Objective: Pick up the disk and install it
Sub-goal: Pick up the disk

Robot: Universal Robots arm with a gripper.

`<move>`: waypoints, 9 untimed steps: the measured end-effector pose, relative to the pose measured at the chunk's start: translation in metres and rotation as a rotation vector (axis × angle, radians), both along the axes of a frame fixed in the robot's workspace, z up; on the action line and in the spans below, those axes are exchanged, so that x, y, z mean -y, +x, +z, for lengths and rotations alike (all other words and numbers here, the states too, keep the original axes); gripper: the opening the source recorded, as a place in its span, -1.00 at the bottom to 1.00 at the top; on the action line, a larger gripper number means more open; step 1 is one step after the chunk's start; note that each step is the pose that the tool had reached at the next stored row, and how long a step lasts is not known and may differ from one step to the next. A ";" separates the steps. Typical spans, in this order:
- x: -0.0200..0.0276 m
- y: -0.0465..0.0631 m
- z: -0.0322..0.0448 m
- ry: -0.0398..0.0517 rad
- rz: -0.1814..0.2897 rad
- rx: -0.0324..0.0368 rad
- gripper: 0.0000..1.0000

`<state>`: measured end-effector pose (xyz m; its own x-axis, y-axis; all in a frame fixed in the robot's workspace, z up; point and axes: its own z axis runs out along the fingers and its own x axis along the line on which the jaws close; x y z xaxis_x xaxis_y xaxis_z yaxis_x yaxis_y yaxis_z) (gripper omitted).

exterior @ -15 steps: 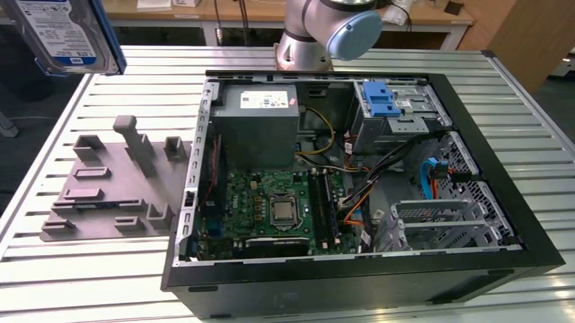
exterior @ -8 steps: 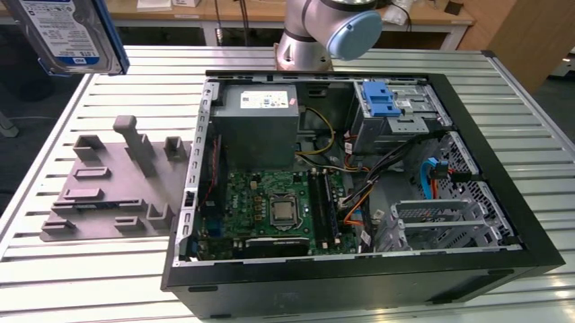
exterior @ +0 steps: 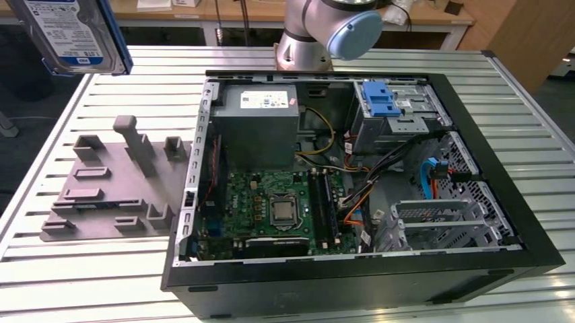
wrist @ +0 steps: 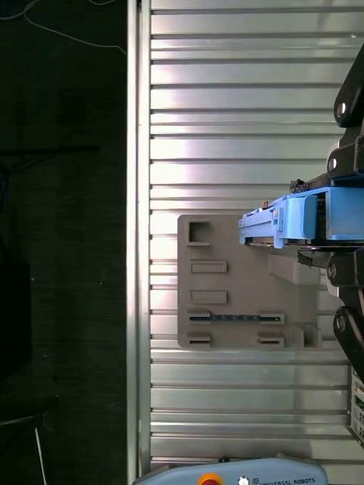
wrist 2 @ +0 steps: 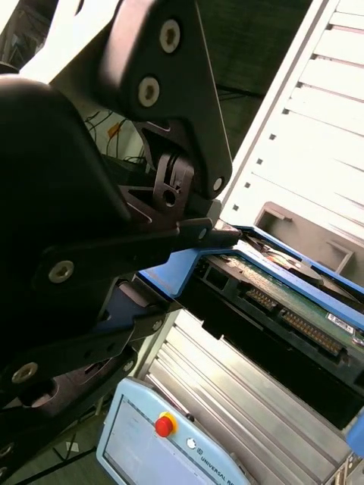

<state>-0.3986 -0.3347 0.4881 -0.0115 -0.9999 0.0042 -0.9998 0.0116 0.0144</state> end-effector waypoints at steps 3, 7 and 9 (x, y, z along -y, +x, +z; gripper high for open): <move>0.0000 0.001 0.0000 -0.0001 0.000 0.0000 -0.27; 0.0000 0.003 0.0000 0.0000 0.000 0.0000 -0.27; 0.0000 0.004 0.0000 0.0000 0.000 0.0000 -0.27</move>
<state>-0.3949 -0.3347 0.4881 -0.0115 -0.9999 0.0042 -0.9998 0.0116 0.0144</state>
